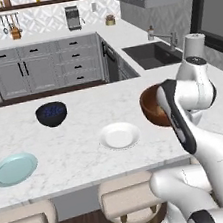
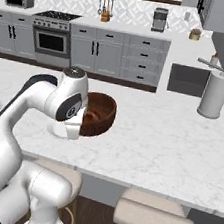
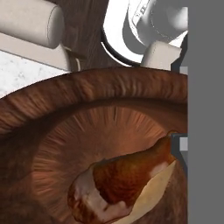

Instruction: Pick the chicken drumstick and sweet potato from their plates and place them in the bowl. Then put the bowl in the fridge.

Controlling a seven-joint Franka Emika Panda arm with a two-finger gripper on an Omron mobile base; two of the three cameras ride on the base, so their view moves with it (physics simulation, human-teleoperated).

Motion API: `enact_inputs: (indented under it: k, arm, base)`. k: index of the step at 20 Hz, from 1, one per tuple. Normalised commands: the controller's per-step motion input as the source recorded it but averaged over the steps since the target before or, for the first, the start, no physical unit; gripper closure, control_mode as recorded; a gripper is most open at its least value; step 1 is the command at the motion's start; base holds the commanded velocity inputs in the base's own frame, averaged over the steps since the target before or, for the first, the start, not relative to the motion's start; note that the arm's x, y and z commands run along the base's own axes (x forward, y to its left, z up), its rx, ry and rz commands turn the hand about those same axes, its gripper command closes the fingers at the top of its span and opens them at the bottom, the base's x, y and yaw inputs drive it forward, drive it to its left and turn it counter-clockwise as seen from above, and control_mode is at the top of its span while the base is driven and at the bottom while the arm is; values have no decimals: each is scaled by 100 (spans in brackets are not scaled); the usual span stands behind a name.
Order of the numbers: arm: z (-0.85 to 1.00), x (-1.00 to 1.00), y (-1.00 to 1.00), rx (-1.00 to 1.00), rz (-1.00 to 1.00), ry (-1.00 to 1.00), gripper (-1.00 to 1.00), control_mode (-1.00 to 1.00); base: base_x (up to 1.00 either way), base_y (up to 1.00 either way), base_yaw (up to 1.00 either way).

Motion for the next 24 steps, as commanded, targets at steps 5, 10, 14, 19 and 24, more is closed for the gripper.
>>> enact_inputs:
  k: [5,10,14,19,24]
  arm:
    - [36,-46,33,2,-13,0,100,100]
    - [0,0,0,0,0,0,100,100]
    - [0,0,0,0,0,0,100,100]
    - [0,0,0,0,0,0,100,100]
    - [0,0,0,0,0,0,100,100]
  base:
    - [-39,16,-3]
    - [-100,43,0]
    - [-100,83,1]
    - [-54,100,29]
    - [-19,100,46]
